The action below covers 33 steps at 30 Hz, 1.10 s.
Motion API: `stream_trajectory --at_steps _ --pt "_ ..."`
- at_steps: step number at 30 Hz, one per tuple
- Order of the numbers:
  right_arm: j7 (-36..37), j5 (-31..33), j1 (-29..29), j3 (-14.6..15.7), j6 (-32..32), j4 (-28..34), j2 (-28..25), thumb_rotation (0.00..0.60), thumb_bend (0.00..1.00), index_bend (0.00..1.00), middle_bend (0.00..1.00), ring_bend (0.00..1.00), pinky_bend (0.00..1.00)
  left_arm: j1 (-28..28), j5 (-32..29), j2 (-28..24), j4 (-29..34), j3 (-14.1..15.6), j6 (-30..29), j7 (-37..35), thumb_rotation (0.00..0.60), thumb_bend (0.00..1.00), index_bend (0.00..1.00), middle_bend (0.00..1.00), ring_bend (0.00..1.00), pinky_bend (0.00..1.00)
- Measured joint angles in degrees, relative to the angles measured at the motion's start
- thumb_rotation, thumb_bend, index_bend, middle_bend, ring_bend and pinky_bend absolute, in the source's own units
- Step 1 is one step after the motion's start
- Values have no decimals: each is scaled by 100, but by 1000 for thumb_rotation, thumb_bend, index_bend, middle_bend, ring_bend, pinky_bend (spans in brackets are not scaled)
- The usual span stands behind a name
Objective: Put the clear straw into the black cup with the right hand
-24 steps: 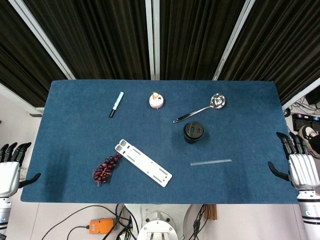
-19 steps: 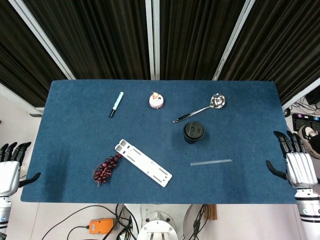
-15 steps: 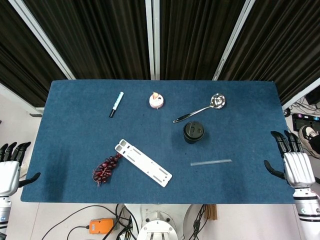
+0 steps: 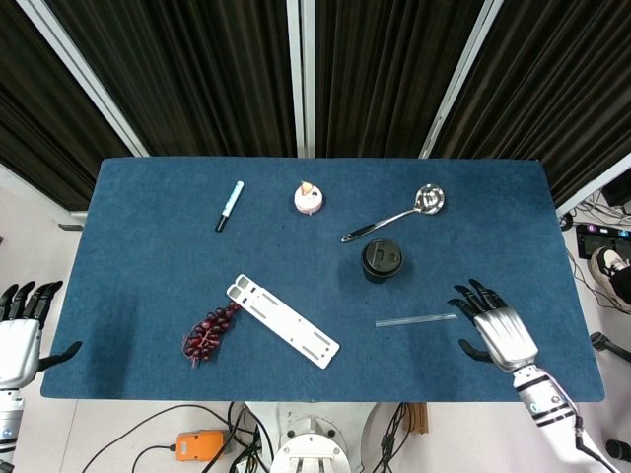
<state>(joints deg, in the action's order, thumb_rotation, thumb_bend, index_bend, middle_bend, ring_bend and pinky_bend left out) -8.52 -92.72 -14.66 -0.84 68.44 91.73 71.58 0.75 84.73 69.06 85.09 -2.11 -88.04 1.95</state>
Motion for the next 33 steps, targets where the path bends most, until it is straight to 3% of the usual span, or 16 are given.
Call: stream_trajectory --at_steps 5,15,33 --pt "-1065 166 -272 -125 -258 -271 520 600 455 470 212 112 255 -15 -6 31 -78 16 6 -59 600 75 131 143 72 8" --pt "-2894 562 -729 -236 -742 -520 1299 600 456 489 226 116 255 6 -25 78 -198 9 60 -145 600 75 131 143 72 8" --pt "-3096 982 -1006 -150 -895 -786 1712 600 511 547 240 118 255 24 -44 123 -303 6 104 -210 600 75 131 143 72 8"
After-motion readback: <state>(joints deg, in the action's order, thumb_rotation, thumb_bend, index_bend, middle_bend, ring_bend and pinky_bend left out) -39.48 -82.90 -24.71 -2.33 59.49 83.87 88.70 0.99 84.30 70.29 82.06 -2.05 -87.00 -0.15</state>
